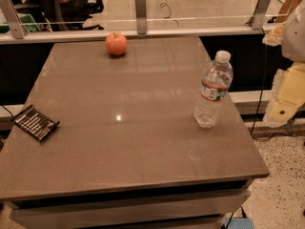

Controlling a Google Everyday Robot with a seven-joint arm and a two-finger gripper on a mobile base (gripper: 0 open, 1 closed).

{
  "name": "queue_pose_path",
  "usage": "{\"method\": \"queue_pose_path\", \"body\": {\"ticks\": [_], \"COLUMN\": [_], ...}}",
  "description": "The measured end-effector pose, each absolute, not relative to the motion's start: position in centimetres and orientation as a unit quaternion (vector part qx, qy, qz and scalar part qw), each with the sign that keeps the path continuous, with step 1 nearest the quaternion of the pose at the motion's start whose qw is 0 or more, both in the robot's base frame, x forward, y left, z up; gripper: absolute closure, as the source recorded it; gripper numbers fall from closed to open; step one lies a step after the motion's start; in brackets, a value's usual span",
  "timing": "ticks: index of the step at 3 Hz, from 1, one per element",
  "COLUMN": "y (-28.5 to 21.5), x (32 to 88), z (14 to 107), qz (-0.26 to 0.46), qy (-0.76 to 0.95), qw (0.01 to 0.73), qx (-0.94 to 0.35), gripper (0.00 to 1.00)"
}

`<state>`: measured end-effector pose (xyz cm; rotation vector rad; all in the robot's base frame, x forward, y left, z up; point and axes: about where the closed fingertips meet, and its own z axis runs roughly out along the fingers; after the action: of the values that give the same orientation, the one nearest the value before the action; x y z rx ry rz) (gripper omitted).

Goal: Move rxbar chocolate near water bottle

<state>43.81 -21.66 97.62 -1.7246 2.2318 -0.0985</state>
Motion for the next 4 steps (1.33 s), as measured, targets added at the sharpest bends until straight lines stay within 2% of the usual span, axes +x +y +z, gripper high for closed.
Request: {"method": "queue_pose_path", "body": {"ticks": [2, 4], "y": [-20.4, -11.4], "x": [44.2, 45.5], "z": [97.8, 100.2], "qz": [-0.027, -0.049], "qy": [0.767, 0.689], "qw": [0.172, 0.211], "qx": [-0.617, -0.692], "gripper": [0.0, 0.0]}}
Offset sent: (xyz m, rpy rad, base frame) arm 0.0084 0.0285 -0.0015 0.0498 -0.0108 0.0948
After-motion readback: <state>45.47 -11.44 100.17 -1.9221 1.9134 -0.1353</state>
